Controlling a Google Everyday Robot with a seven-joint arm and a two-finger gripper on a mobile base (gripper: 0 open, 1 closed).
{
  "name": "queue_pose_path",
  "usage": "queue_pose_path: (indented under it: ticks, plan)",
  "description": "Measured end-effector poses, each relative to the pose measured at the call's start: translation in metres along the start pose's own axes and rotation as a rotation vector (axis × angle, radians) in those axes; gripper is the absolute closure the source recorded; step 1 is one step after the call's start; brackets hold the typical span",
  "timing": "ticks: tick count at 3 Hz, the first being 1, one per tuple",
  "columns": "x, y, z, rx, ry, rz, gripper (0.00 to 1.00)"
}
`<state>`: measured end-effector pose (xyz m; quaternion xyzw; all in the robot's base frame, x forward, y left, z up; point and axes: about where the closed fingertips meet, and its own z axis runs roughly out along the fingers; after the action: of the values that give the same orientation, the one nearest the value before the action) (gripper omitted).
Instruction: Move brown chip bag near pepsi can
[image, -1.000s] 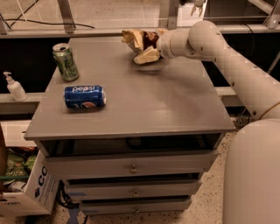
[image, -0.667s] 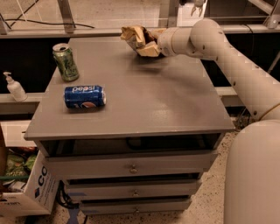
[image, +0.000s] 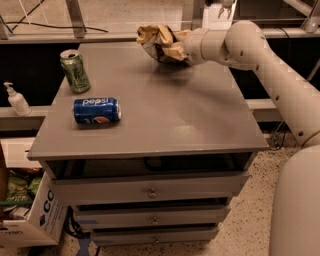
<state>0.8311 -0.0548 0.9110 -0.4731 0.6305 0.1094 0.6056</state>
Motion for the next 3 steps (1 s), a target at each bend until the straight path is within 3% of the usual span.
queue_pose_path:
  ticks: [1, 2, 3]
  plan:
    - [-0.013, 0.006, -0.01, -0.031, -0.046, -0.035, 1.0]
    - [-0.023, 0.024, -0.026, -0.067, -0.076, -0.063, 1.0]
    - [-0.022, 0.057, -0.048, -0.118, -0.089, -0.044, 1.0]
